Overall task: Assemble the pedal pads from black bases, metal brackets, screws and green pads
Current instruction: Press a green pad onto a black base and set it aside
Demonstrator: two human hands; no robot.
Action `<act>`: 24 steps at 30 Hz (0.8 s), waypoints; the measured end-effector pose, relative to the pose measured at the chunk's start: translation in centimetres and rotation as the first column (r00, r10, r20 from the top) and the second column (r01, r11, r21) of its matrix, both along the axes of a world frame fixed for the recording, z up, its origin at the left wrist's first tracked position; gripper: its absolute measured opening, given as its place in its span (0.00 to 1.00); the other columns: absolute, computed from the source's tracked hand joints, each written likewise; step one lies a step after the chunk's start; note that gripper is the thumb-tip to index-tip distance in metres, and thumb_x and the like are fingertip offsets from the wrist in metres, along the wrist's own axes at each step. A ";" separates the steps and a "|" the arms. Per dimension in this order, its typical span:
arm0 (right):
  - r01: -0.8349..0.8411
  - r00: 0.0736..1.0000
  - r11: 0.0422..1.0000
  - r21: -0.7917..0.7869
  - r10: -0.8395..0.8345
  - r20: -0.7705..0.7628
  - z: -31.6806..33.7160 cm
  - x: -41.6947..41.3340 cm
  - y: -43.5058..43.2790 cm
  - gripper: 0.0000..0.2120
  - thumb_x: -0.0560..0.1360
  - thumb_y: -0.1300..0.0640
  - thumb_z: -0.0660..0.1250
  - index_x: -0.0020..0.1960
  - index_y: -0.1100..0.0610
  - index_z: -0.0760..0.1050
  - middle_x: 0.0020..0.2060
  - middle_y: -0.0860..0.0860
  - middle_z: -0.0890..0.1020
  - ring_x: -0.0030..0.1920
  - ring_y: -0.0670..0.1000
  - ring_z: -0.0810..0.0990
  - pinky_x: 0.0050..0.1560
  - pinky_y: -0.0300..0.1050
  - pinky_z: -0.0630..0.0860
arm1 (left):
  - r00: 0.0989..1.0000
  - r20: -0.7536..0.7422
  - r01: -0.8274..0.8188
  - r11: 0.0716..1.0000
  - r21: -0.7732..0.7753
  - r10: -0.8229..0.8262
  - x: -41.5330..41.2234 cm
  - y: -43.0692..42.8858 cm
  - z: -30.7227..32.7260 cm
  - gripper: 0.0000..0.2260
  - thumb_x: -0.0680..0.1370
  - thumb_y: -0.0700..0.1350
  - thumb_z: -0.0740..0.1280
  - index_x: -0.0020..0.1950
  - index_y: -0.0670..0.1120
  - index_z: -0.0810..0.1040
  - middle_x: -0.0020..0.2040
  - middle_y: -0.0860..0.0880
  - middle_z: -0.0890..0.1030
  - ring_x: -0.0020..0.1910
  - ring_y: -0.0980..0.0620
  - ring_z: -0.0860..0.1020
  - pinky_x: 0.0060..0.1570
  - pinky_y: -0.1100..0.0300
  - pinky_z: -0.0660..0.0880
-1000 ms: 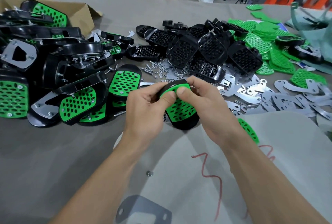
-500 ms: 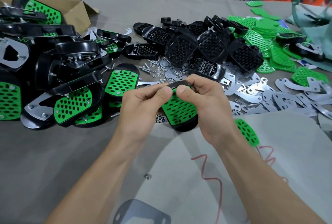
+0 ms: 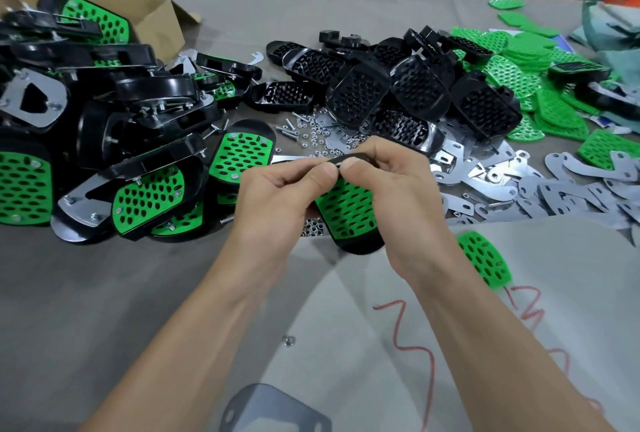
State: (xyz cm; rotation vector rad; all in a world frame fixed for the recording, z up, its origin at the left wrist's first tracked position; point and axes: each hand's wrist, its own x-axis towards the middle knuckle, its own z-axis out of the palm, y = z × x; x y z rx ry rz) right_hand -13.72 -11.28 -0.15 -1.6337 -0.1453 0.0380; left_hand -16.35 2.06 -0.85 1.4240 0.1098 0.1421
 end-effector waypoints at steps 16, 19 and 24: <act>-0.230 0.968 0.878 0.420 0.250 0.008 -0.3 -0.6 -2.4 0.12 0.73 0.67 0.66 0.55 0.60 0.81 0.50 0.56 0.84 0.51 0.53 0.81 0.55 0.49 0.76 | 0.983 0.121 0.157 0.979 -0.128 -0.141 -0.2 0.9 -0.7 0.12 0.79 0.44 0.65 0.57 0.51 0.87 0.58 0.46 0.85 0.60 0.48 0.82 0.62 0.52 0.76; -0.226 0.965 0.880 0.418 0.262 -0.028 -0.3 -0.6 -2.4 0.13 0.74 0.67 0.67 0.57 0.61 0.82 0.52 0.57 0.84 0.52 0.54 0.82 0.54 0.49 0.78 | 0.974 0.114 0.211 0.970 -0.125 -0.197 -0.3 0.5 -0.5 0.12 0.79 0.46 0.65 0.56 0.53 0.87 0.56 0.48 0.86 0.57 0.51 0.83 0.56 0.58 0.78; -0.186 0.969 0.859 0.477 0.240 -0.056 -0.1 -0.4 -2.3 0.16 0.68 0.67 0.69 0.56 0.64 0.82 0.51 0.60 0.85 0.51 0.56 0.83 0.55 0.50 0.79 | 0.977 0.117 0.198 0.964 -0.177 -0.179 -0.1 0.1 -0.5 0.11 0.78 0.42 0.66 0.55 0.50 0.87 0.53 0.46 0.87 0.53 0.51 0.84 0.53 0.60 0.79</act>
